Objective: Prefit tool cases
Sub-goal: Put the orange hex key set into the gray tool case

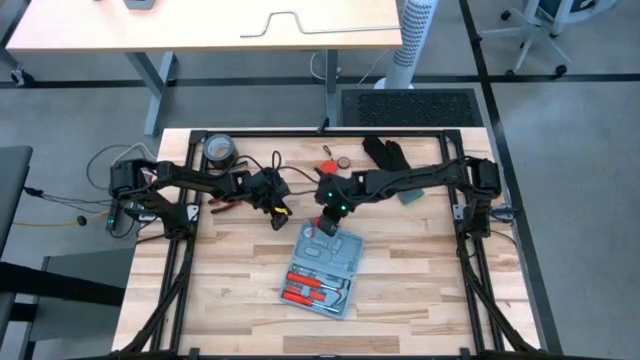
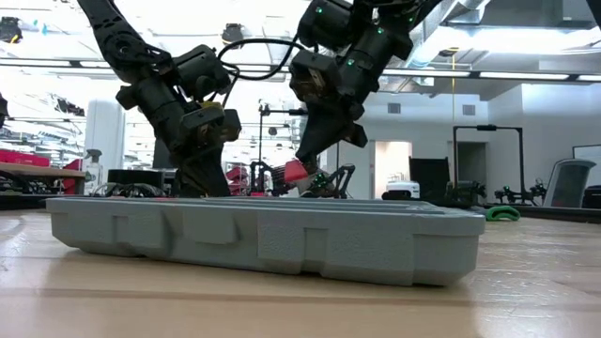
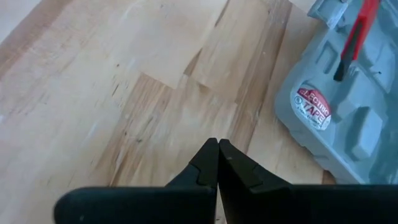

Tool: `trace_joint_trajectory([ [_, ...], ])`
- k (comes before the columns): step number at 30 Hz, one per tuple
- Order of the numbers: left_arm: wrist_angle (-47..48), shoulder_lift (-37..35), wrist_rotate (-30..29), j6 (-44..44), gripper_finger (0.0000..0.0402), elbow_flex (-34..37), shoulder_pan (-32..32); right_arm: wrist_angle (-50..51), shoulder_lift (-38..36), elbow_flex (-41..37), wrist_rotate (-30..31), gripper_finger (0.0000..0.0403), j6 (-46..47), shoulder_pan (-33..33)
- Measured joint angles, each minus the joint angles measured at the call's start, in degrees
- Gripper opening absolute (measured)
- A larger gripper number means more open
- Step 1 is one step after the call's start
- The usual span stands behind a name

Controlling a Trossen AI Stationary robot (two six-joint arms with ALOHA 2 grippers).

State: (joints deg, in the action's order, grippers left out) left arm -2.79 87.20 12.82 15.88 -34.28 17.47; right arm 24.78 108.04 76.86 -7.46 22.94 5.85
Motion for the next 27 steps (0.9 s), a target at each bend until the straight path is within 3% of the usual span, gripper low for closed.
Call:
trace_joint_trajectory([
  [10, -1.18, 0.0, -2.5, -0.27, 0.0, -0.01, -1.3, -8.9, -6.49, -12.02, 11.1, 0.0001, 7.18, -4.29],
  [21, -8.31, 0.0, -7.17, -1.32, 0.0, -0.07, -6.85, -17.82, -5.52, -18.83, 25.39, 0.0, 7.86, -11.83],
  [27, -8.21, 0.0, -8.16, -1.75, 0.0, -0.07, -8.24, -18.45, -4.54, -20.72, 27.96, 0.0, 7.03, -13.77],
])
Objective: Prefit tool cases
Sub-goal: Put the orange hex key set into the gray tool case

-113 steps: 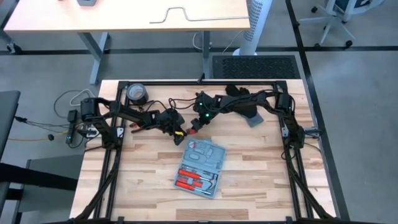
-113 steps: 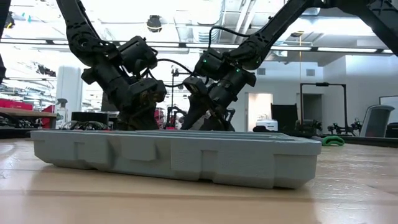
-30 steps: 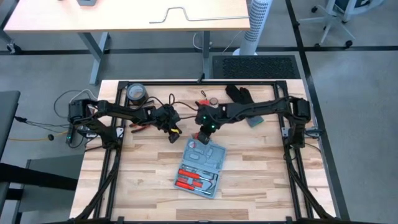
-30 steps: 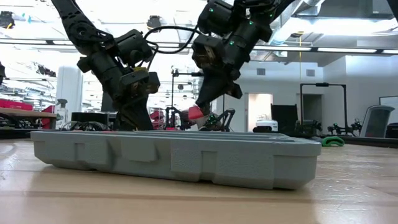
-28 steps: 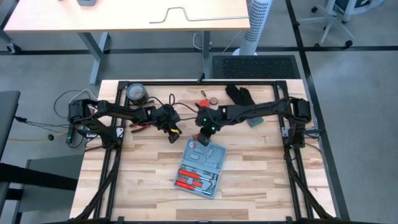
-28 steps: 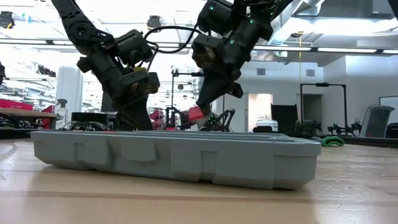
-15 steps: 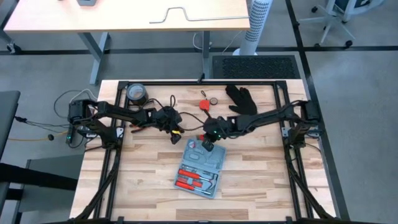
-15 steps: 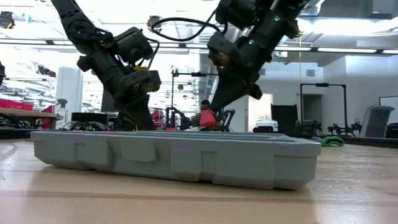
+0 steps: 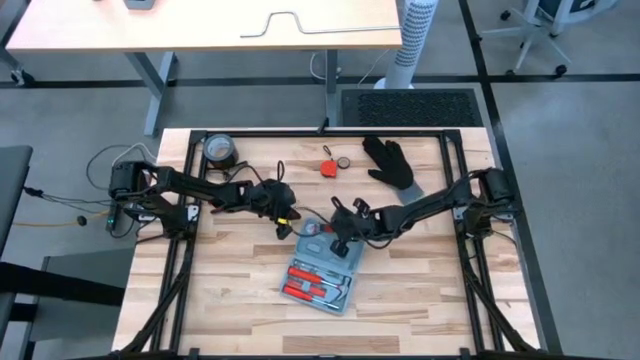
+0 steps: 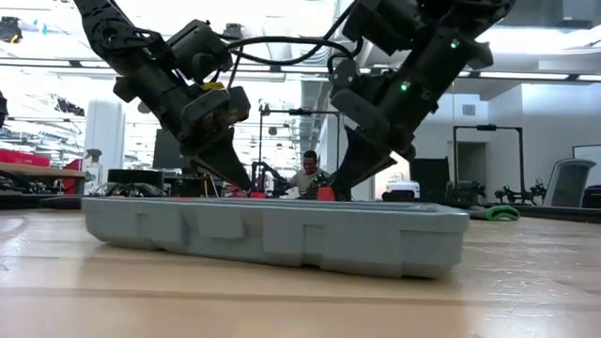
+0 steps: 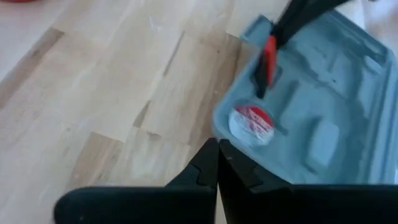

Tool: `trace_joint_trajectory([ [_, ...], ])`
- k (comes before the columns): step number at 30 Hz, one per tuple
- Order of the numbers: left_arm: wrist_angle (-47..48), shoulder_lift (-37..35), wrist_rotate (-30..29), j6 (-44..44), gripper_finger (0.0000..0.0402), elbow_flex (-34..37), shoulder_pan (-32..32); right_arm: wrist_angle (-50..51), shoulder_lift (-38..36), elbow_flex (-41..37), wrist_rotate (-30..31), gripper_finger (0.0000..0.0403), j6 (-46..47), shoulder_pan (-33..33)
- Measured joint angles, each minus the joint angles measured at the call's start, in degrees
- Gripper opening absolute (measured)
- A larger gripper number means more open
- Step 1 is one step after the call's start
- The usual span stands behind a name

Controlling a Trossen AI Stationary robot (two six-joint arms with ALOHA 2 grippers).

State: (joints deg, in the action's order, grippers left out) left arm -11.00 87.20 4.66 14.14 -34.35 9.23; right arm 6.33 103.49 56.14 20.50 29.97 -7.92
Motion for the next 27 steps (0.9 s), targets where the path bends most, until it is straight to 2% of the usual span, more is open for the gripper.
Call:
trace_joint_trajectory([
  [8, -0.26, 0.0, -0.23, -0.01, 0.0, 0.0, -0.44, -2.51, 1.65, 0.13, 0.2, 0.0, -0.63, -3.31],
  [13, -1.59, 0.0, -0.13, -0.01, 0.0, 0.01, -0.44, -3.56, 1.69, 0.09, -0.94, 0.0017, -1.31, -4.93],
  [18, -8.62, 0.16, 4.23, -0.01, 0.0, -0.09, -0.48, -3.82, 1.78, 0.02, -2.26, 0.0025, -1.39, -5.97],
  [22, -9.01, 3.37, 7.73, -1.11, 0.0, -3.28, -1.79, -3.88, 1.78, 0.02, -2.84, 0.0026, -1.52, -6.09],
  [27, -7.22, 11.87, 10.2, -2.48, 0.0, -10.82, -4.55, -4.02, 1.78, 0.02, -3.14, 0.0027, -1.52, -6.11],
])
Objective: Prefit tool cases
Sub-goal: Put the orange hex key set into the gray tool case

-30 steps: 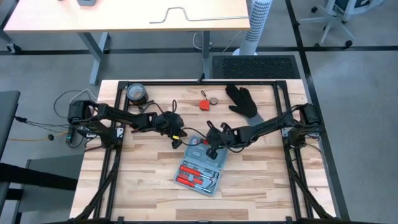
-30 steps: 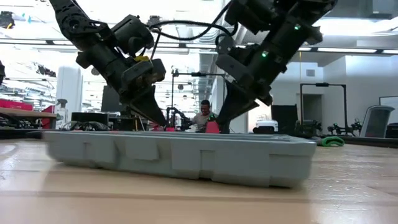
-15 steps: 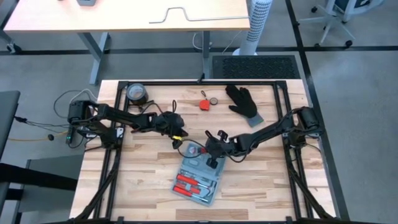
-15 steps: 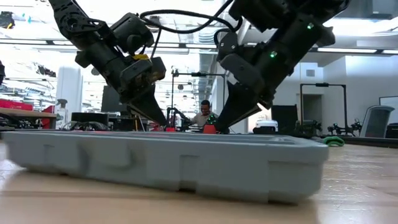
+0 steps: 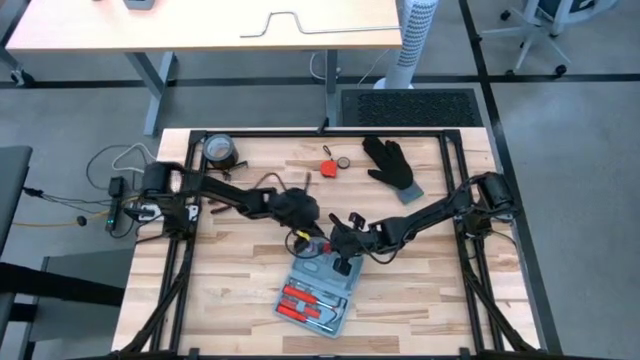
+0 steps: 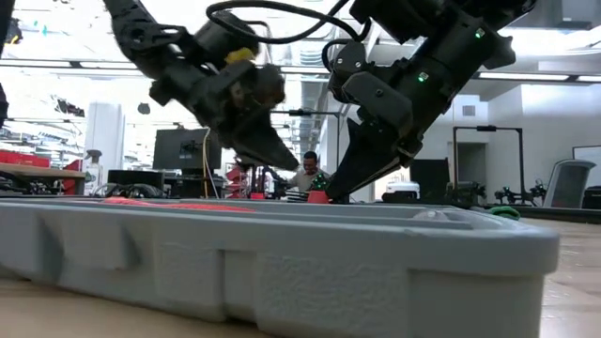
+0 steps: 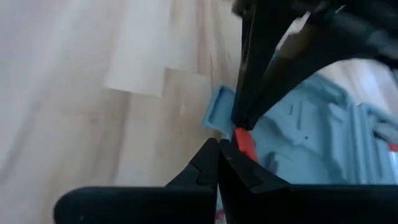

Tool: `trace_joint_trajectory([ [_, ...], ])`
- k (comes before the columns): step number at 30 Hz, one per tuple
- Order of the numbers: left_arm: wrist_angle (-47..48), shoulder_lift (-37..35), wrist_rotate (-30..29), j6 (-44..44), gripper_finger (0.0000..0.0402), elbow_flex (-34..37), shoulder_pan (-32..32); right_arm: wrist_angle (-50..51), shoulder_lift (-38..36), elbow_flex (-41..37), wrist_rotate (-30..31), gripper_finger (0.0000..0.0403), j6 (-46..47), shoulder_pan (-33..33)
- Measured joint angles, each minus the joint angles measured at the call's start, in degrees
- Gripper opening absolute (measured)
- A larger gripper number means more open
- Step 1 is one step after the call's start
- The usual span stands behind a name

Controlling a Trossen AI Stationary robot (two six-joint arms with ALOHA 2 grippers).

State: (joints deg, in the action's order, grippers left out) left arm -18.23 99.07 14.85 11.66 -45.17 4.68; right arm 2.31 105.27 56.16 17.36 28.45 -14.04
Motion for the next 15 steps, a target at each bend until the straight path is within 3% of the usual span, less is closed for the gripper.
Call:
trace_joint_trajectory([
  [7, 7.68, 9.57, 4.97, -3.47, 0.0, -11.24, -2.65, -0.04, 0.02, -0.02, -1.14, 0.0028, 0.24, -1.02],
  [15, 13.58, 9.5, 8.39, -7.54, 0.0, -15.02, -3.84, 1.21, -1.15, -0.12, -1.59, 0.0039, 3.44, -1.92],
])
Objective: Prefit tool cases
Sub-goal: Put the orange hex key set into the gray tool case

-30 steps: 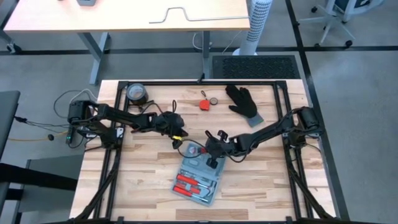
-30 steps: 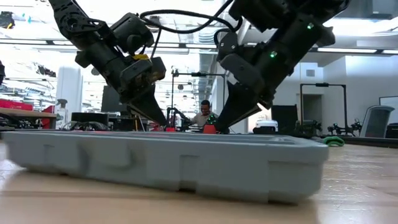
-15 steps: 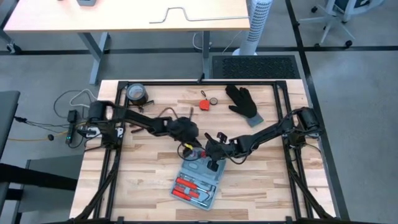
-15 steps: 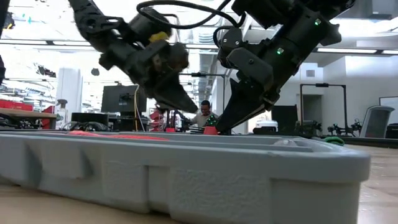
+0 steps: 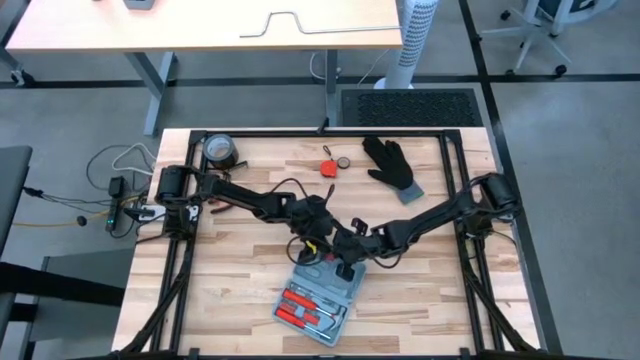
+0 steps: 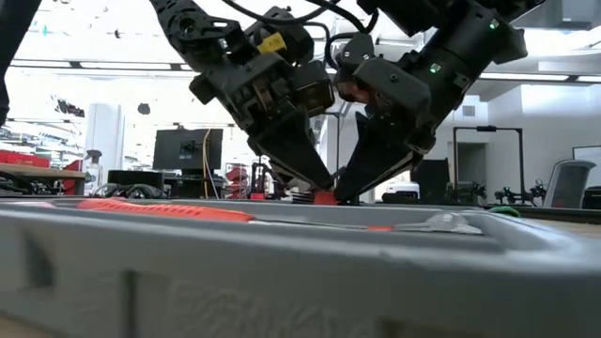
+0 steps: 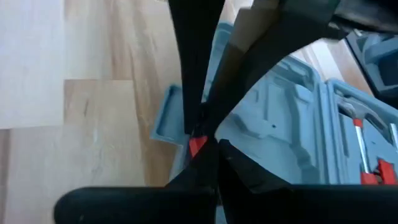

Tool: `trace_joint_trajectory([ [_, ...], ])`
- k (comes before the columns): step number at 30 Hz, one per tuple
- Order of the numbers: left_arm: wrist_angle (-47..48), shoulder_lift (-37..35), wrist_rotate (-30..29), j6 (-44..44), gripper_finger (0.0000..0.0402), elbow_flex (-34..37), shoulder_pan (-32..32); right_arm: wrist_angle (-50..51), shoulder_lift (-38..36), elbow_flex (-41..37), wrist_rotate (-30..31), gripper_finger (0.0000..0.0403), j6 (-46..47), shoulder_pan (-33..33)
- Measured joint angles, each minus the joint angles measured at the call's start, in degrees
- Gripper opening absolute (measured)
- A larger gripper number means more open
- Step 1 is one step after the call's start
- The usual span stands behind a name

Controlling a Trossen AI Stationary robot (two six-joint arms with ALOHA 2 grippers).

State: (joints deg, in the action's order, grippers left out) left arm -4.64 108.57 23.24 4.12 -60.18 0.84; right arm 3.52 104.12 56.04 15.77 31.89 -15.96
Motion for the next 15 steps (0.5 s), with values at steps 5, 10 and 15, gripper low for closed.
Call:
trace_joint_trajectory([
  [5, 0.0, 0.01, 3.62, 0.01, 0.0, 0.0, 0.03, -0.3, -1.65, -0.03, 0.05, 0.0066, 0.91, -0.07],
  [10, 0.11, 0.02, 5.9, -0.02, 0.0, 0.0, 0.04, -0.85, -1.69, -0.03, -0.76, 0.0099, 2.56, -0.05],
  [15, 0.2, 0.15, 9.97, 0.0, 0.0, 0.0, -0.12, 1.46, -2.44, -0.08, 0.07, 0.0117, 8.12, -1.35],
])
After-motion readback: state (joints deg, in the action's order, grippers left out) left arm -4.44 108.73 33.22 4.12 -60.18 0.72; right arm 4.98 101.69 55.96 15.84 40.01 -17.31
